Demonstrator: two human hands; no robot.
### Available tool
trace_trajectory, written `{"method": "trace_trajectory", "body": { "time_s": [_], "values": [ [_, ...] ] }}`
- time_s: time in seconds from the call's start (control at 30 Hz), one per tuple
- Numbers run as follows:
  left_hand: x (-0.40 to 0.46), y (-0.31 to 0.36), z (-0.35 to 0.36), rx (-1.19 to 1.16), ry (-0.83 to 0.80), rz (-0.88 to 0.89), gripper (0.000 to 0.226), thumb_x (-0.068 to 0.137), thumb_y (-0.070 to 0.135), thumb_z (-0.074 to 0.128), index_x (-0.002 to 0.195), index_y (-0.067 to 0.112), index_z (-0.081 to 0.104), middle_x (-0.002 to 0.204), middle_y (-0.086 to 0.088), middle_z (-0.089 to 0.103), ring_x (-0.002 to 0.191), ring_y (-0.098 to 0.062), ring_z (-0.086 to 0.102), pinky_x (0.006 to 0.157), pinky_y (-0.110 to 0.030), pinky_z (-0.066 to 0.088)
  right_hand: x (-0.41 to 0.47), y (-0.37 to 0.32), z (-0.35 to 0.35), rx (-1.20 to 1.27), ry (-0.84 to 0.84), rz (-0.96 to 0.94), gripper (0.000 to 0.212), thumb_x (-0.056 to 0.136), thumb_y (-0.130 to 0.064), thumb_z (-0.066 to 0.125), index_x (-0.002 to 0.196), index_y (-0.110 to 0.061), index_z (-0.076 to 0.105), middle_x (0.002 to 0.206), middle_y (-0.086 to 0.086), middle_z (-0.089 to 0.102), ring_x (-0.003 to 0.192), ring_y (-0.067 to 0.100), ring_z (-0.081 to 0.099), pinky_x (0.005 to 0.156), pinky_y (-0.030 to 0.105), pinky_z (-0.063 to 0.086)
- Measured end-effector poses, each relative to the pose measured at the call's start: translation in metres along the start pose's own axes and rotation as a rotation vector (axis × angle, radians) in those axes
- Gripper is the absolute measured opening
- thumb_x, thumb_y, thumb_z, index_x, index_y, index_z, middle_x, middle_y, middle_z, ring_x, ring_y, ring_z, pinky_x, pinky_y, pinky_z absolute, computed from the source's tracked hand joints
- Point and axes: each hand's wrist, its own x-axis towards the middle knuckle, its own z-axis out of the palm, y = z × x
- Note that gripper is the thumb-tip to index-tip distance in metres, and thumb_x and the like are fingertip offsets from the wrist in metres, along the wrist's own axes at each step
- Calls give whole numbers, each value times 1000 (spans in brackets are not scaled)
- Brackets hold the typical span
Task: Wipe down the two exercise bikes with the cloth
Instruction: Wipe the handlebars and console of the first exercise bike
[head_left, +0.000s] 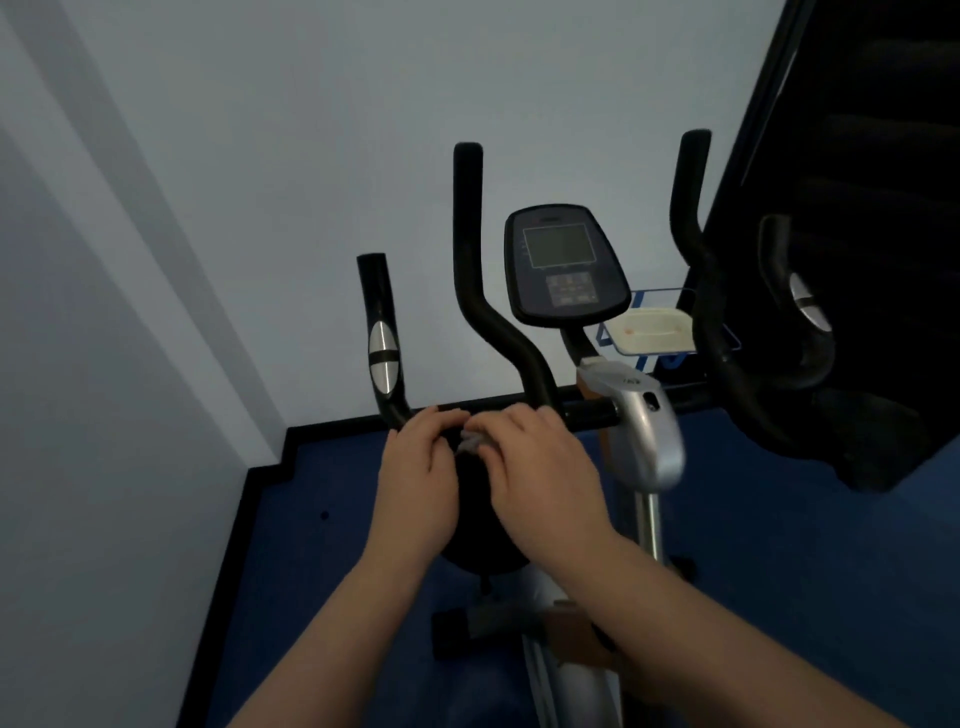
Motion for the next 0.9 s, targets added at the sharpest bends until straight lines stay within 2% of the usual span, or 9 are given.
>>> {"method": "trace_trajectory", "body": {
  "time_s": [0.1,0.23,0.33,0.43,0.53,0.67,0.8,0.9],
  "values": [
    [-5,-10,-2,-113,-50,-15,36,102,8,36,119,25,62,126,14,48,123,2,38,105,-18,27,-32,5,2,20,155,-132,30,83,-9,68,109,-24,69,102,-9,65,94,18,55,73,31,42],
    [-4,-16,-4,-147,-85,24,32,103,14,36,119,29,59,126,17,45,122,4,37,104,-17,24,-54,15,-3,-90,122,-287,28,81,-14,69,104,-30,69,98,-16,64,98,12,52,79,27,33],
    [-1,-19,-8,-123,-141,71,31,104,18,35,123,26,58,131,12,48,125,2,35,107,-20,23,-44,-5,-3,-62,152,-136,26,85,-18,69,108,-30,70,98,-16,68,96,11,56,80,29,36],
    [-2,-20,-12,-136,-220,81,30,104,32,26,120,36,52,133,18,45,135,-1,30,118,-31,18,-42,-35,10,-16,287,47,29,83,-12,71,109,-24,72,100,-12,72,95,12,64,86,29,41],
    [-3,-25,-18,-87,-299,135,51,97,51,14,129,35,50,146,14,39,141,1,19,121,-40,13,-71,-45,19,72,248,108,33,83,-6,70,114,-20,72,107,-9,71,99,12,65,85,32,53],
    [1,-32,-22,-2,-331,226,62,97,51,11,137,23,50,150,10,37,140,4,15,120,-43,14,-80,-39,4,69,156,204,32,90,-14,65,118,-29,68,112,-12,68,106,11,58,87,25,48],
    [-1,-29,-25,-2,-363,211,65,97,50,13,140,17,47,154,6,32,140,3,12,120,-43,14,-56,-68,19,7,319,323,32,95,-17,58,124,-29,65,117,-13,67,109,9,56,89,21,44],
    [-9,-28,-38,24,-451,223,62,96,51,14,145,21,39,156,7,27,144,-2,12,121,-40,10,-71,-80,32,111,339,425,32,94,-19,58,124,-31,64,117,-15,66,109,5,55,87,21,46]
  ]
}}
